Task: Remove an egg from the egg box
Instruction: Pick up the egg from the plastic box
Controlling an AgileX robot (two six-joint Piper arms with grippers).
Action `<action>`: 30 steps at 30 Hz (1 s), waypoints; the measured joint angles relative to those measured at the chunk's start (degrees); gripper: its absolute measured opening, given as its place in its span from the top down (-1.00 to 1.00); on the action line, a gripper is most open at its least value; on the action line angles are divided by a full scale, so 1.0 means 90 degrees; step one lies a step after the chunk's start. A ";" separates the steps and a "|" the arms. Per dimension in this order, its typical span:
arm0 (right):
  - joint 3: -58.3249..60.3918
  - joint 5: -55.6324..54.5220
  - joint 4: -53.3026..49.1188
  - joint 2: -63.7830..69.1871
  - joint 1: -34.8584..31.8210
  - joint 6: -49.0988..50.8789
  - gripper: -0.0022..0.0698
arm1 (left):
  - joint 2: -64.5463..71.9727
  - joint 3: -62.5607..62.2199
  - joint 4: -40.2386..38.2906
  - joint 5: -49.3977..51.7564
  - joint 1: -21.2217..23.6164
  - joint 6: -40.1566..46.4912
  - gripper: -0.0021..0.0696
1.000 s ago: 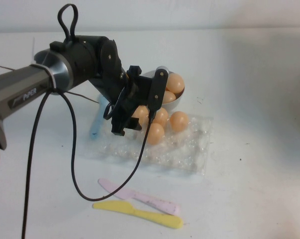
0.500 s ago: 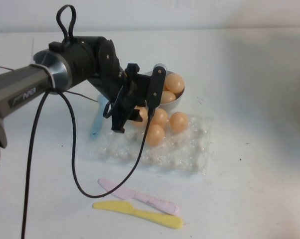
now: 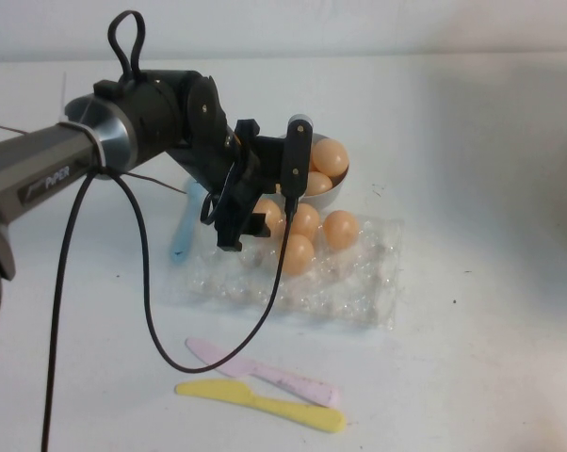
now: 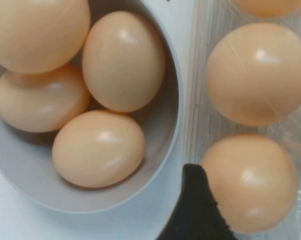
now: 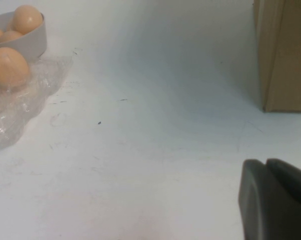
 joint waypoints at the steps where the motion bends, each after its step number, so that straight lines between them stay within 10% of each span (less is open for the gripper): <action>1: 0.0000 0.0000 0.0000 0.0000 0.0000 0.0000 0.99 | 0.0000 0.0000 0.0000 0.0000 0.0000 0.0000 -0.28; 22: 0.0000 0.0000 0.0000 0.0000 0.0000 0.0000 0.99 | 0.0183 0.0000 0.0000 0.0171 0.0000 -0.0047 -0.36; 30: 0.0000 0.0000 0.0000 0.0000 0.0000 0.0000 0.99 | 0.0159 -0.0004 -0.0053 0.0436 0.0000 -0.0096 -0.04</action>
